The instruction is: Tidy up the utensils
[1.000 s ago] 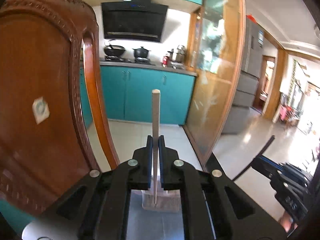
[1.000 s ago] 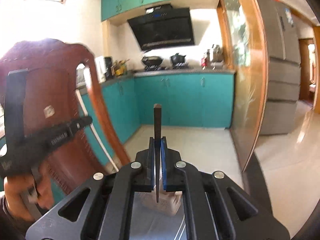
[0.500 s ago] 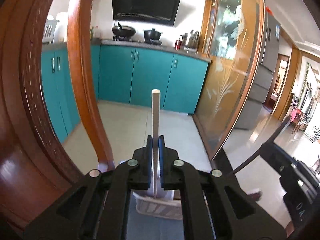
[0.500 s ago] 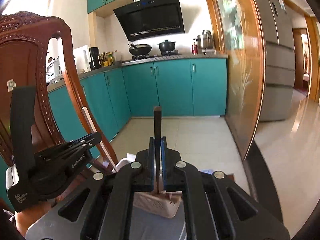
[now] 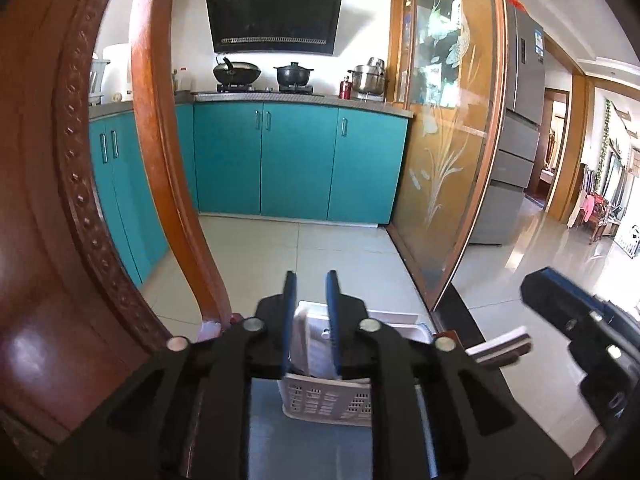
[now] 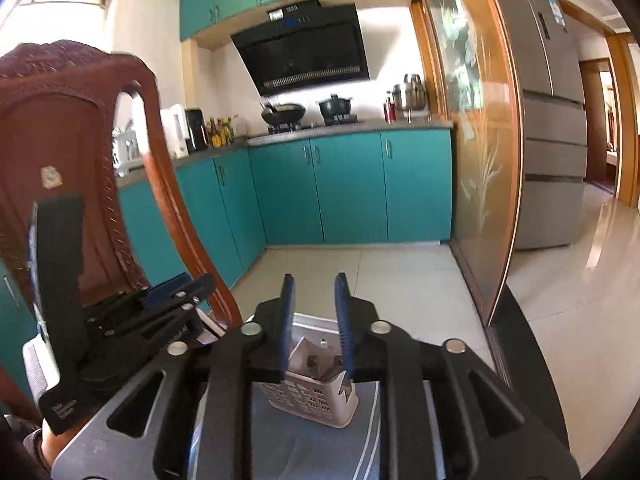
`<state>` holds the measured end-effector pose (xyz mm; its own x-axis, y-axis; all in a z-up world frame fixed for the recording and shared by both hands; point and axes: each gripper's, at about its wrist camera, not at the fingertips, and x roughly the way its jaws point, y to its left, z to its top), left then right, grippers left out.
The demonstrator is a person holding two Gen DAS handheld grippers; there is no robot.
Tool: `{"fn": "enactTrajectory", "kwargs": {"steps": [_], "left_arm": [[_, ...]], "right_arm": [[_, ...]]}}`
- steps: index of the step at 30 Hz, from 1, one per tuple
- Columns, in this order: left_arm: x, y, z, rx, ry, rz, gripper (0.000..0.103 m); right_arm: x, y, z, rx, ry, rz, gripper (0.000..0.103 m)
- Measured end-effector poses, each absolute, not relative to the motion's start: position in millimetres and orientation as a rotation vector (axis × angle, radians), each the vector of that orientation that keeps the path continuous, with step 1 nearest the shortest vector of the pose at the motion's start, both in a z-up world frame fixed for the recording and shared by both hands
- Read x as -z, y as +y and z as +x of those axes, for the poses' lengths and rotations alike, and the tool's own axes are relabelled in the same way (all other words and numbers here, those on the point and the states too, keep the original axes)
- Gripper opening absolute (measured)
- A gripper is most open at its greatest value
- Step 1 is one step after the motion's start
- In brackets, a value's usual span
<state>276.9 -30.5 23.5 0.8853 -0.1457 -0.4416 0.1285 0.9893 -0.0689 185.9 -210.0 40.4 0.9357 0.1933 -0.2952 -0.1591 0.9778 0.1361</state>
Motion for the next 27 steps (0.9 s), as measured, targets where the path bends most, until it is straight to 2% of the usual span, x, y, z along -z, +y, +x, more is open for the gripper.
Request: {"fn": "enactTrajectory", "kwargs": {"steps": [1, 5, 7, 10, 11, 13, 15, 17, 20, 27], "left_arm": [[-27, -29, 270, 0.140, 0.452, -0.036, 0.029], [-36, -26, 239, 0.139, 0.413, -0.017, 0.037], [-39, -24, 218, 0.141, 0.392, -0.011, 0.045], [-40, -21, 186, 0.158, 0.372, 0.000, 0.054], [-40, -20, 174, 0.164, 0.364, 0.004, 0.058], [-40, -19, 152, 0.173, 0.347, 0.015, 0.066], [-38, -18, 128, 0.185, 0.338, 0.032, 0.082], [-35, -14, 104, 0.210, 0.329, 0.053, 0.092], [-29, 0, 67, 0.220, 0.321, 0.055, 0.099], [-20, 18, 13, 0.140, 0.345, 0.094, 0.099]], "right_arm": [[-44, -211, 174, -0.183, 0.290, 0.109, 0.038], [-48, -215, 133, -0.188, 0.243, 0.098, 0.049], [-47, -217, 112, -0.184, 0.228, 0.092, 0.062], [-44, -222, 82, -0.168, 0.206, 0.080, 0.075], [-42, -223, 73, -0.161, 0.201, 0.070, 0.078], [-35, -226, 54, -0.152, 0.195, 0.058, 0.093], [-25, -231, 34, -0.133, 0.189, 0.062, 0.100], [-10, -237, 17, -0.112, 0.209, 0.068, 0.100], [10, -241, 1, -0.078, 0.255, 0.066, 0.100], [18, -230, -18, -0.027, 0.245, 0.029, 0.100]]}}
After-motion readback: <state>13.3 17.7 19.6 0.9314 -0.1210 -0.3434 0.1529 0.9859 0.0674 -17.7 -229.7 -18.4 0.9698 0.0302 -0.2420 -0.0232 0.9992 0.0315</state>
